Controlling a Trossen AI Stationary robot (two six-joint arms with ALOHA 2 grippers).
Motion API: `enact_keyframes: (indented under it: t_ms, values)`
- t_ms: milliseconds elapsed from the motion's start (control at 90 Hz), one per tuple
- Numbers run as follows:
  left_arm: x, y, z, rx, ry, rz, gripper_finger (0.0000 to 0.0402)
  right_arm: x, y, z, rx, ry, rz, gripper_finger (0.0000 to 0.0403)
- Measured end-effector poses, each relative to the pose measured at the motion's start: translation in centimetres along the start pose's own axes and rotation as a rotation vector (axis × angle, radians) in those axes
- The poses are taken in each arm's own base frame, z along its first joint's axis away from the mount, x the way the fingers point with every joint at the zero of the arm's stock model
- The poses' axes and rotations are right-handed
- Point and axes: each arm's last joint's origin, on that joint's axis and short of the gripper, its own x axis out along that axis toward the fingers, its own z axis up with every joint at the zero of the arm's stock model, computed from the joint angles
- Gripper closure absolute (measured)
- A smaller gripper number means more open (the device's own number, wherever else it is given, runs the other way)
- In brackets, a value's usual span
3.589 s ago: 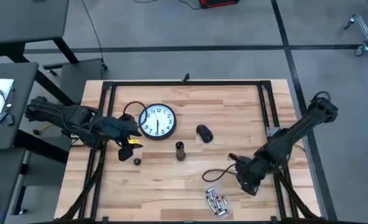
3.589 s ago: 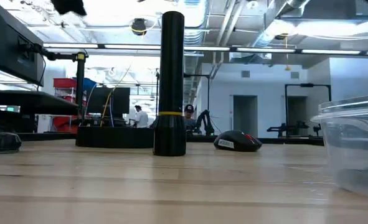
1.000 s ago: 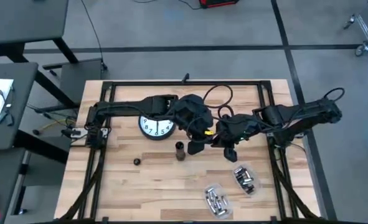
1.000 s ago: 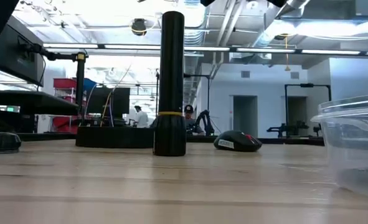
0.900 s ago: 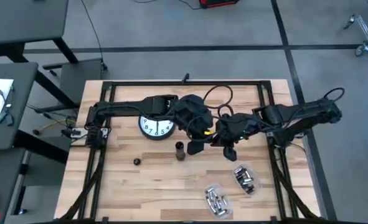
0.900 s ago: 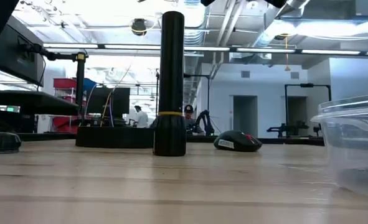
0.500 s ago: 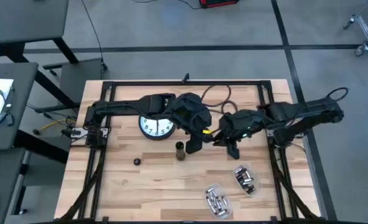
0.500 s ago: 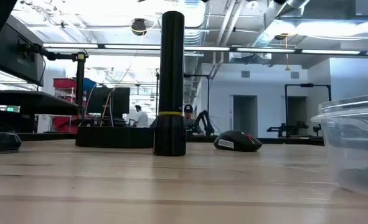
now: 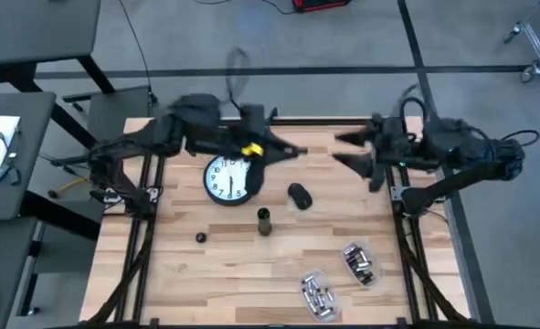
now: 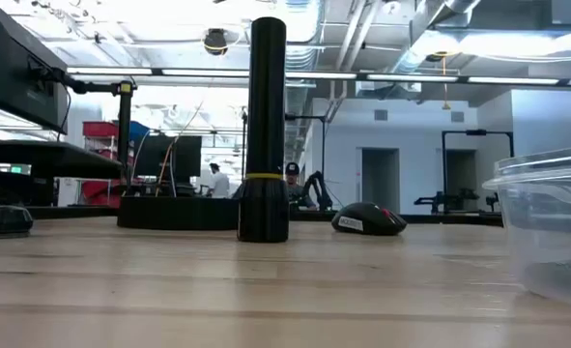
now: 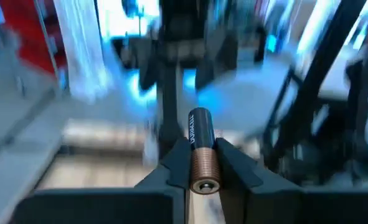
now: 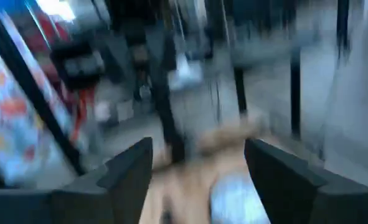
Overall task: Insert battery
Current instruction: Insert the brown battery into the black flashlight battery compartment
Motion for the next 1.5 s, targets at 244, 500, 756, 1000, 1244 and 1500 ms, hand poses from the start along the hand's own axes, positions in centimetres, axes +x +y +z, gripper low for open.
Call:
enact_keyframes:
  t_ms: [244, 500, 756, 1000, 1244, 1500]
  values:
    - [-0.4, -0.2, 2.3, 0.019, -0.223, -0.021, 0.0375, 5.7, 2.4, 1.1, -0.205, -0.508, 0.116, 0.0170]
    - [-0.5, -0.3, 2.5, 0.029, -0.236, -0.047, 0.0375, 8.8, 3.6, 1.2, -0.234, -0.561, 0.171, 0.0196]
    - [-1.4, -0.4, 3.0, 0.035, -0.238, -0.077, 0.0375, 9.2, 3.3, 1.2, -0.238, -0.552, 0.163, 0.0230]
    - [-1.8, -0.7, 3.3, 0.029, -0.252, -0.130, 0.0375, 9.7, 2.9, 0.8, -0.238, -0.517, 0.150, 0.0247]
    - [-1.7, -0.6, 3.2, 0.036, -0.236, -0.127, 0.0375, 9.6, 3.0, 0.9, -0.226, -0.522, 0.159, 0.0263]
    - [-1.7, -0.6, 3.0, 0.039, -0.215, -0.117, 0.0375, 9.6, 3.0, 0.9, -0.233, -0.527, 0.187, 0.0293]
